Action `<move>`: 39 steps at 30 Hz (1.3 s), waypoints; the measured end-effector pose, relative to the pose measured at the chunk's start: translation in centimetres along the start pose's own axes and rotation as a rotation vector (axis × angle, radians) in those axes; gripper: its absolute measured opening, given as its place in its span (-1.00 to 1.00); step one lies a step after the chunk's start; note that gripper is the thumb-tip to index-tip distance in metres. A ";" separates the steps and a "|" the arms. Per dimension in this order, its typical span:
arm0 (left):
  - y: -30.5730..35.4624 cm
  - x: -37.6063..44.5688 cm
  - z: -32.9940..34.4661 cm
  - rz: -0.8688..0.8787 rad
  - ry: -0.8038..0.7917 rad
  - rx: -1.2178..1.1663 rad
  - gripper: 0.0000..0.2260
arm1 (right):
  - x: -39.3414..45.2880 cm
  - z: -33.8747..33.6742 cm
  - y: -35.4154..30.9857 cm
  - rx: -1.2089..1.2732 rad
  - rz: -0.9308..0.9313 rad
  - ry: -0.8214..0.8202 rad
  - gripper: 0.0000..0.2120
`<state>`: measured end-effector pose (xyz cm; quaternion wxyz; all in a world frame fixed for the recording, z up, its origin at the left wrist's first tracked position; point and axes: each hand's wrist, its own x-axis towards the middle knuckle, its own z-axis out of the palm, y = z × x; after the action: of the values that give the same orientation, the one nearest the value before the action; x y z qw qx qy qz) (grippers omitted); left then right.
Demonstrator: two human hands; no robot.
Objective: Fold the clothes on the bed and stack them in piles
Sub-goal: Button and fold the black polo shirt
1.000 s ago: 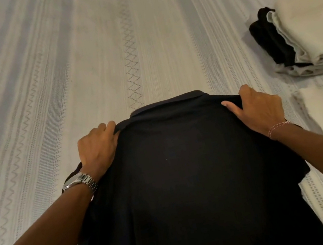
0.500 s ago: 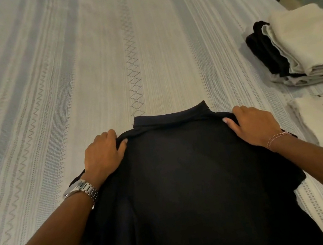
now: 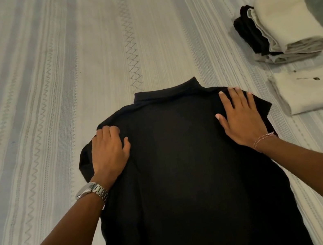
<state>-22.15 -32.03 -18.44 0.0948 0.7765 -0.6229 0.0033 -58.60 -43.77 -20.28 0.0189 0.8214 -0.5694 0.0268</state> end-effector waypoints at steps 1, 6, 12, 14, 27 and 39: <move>0.1 -1.1 -0.1 0.014 -0.012 -0.005 -0.77 | -1.1 -0.3 -0.3 0.001 -0.018 -0.001 -0.38; 0.7 -8.1 -0.8 0.055 -0.105 0.022 -0.69 | -8.2 -0.9 -1.7 0.001 -0.034 -0.128 -0.37; 2.4 -17.7 -1.5 0.101 -0.345 0.100 -0.36 | -18.1 -1.1 -2.9 -0.012 -0.038 -0.340 -0.37; 3.0 -20.9 -1.6 0.083 -0.419 0.118 -0.37 | -21.5 -1.2 -2.9 0.002 -0.014 -0.376 -0.37; 5.2 -39.8 -4.4 -0.491 -0.418 -0.020 -0.46 | -39.9 -3.8 0.2 0.344 0.291 -0.262 -0.42; 3.8 -46.4 -6.7 -0.854 -0.358 -0.583 -0.65 | -46.6 -7.2 2.8 1.011 0.708 -0.671 -0.56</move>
<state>-35.46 13.06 -17.06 0.1916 0.8903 -0.2336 -0.3406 -77.72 -0.77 -16.16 -0.5517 0.4587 -0.6956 0.0380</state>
